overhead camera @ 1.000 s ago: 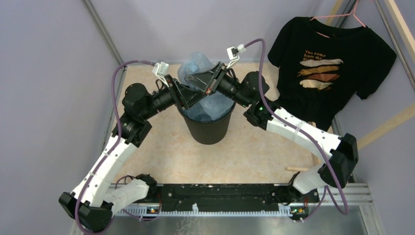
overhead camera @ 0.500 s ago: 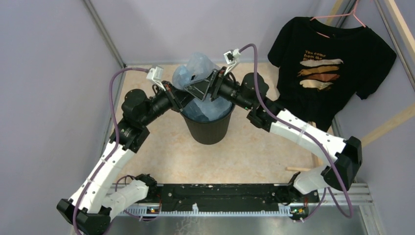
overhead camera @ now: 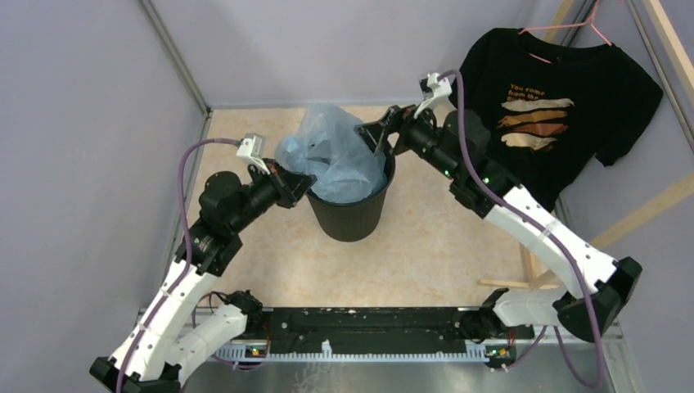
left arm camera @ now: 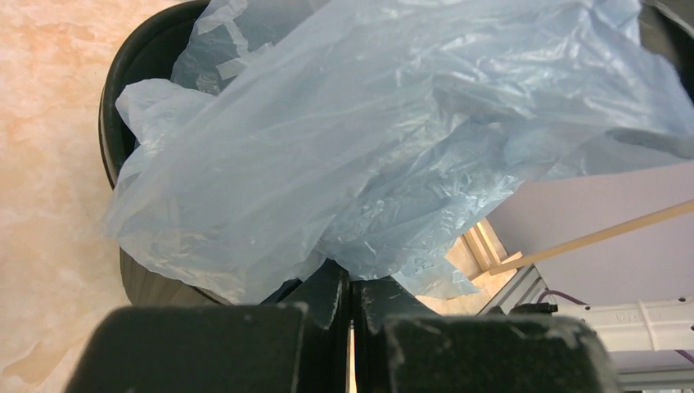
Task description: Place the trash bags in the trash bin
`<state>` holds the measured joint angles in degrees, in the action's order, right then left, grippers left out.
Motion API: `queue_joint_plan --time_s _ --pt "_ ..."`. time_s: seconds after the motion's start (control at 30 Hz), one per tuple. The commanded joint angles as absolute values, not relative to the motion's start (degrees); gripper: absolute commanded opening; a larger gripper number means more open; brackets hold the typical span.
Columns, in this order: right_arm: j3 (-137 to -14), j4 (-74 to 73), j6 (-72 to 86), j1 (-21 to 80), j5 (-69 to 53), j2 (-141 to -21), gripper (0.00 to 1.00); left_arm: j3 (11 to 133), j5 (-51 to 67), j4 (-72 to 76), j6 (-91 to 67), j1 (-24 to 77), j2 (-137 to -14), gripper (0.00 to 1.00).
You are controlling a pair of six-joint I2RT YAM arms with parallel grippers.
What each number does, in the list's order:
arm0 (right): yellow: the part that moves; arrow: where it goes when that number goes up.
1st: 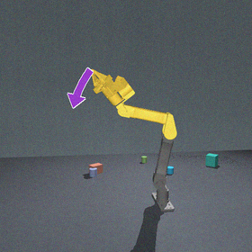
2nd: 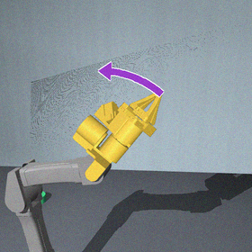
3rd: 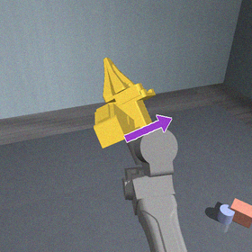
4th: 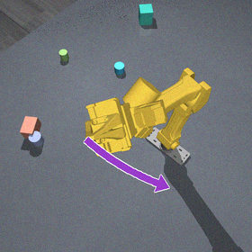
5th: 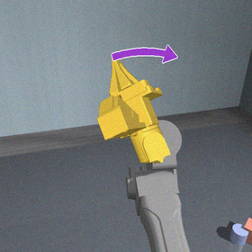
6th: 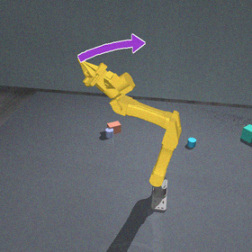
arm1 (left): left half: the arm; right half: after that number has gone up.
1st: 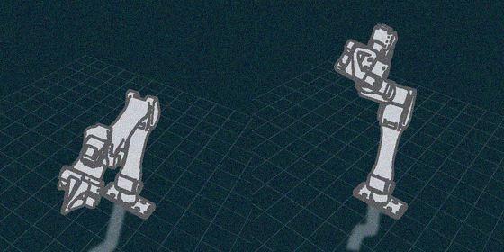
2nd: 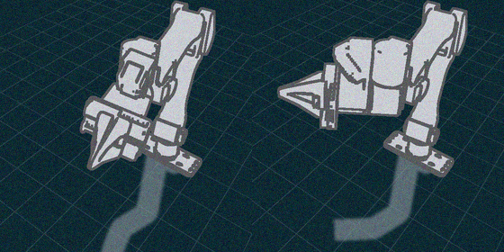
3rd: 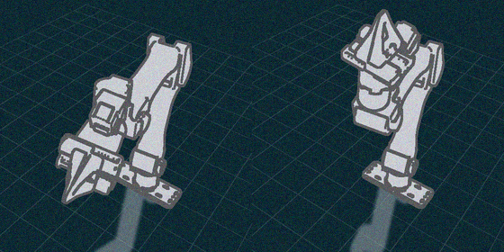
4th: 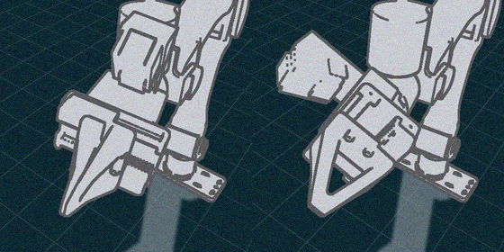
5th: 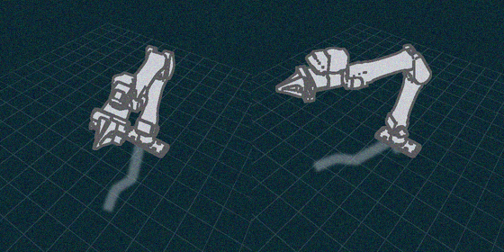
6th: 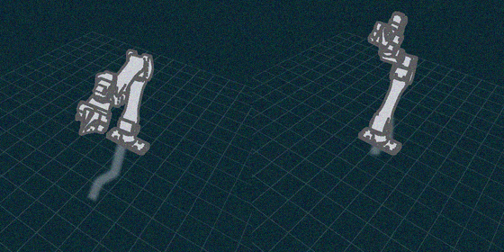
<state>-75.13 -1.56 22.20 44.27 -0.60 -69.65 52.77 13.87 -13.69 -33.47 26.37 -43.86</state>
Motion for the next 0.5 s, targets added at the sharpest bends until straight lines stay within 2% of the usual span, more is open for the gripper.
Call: queue_joint_plan --time_s 0.0,0.07,0.13,0.23,0.33,0.47 --pt "-82.41 -5.95 22.52 39.59 -3.49 -76.43 0.87 51.83 13.10 -14.81 -32.73 26.52 -41.78 0.00" --pt "-86.95 -8.93 22.03 39.55 -4.30 -80.44 0.84 51.53 13.07 -15.01 -33.06 26.51 -41.18 0.00" --pt "-90.41 -11.39 22.69 39.47 -5.82 -84.06 0.75 51.42 13.37 -15.10 -33.43 26.50 -40.88 0.00" --pt "-90.73 -11.96 25.15 39.56 -10.12 -87.48 0.45 51.88 13.78 -14.95 -33.79 26.49 -40.87 0.00" --pt "-87.03 -10.42 27.19 41.53 -11.40 -88.57 0.42 52.56 13.65 -14.62 -33.53 26.54 -41.31 0.00" --pt "-87.67 -14.36 23.40 46.52 -4.94 -91.06 0.40 53.53 13.59 -13.94 -33.22 26.52 -43.14 0.00"
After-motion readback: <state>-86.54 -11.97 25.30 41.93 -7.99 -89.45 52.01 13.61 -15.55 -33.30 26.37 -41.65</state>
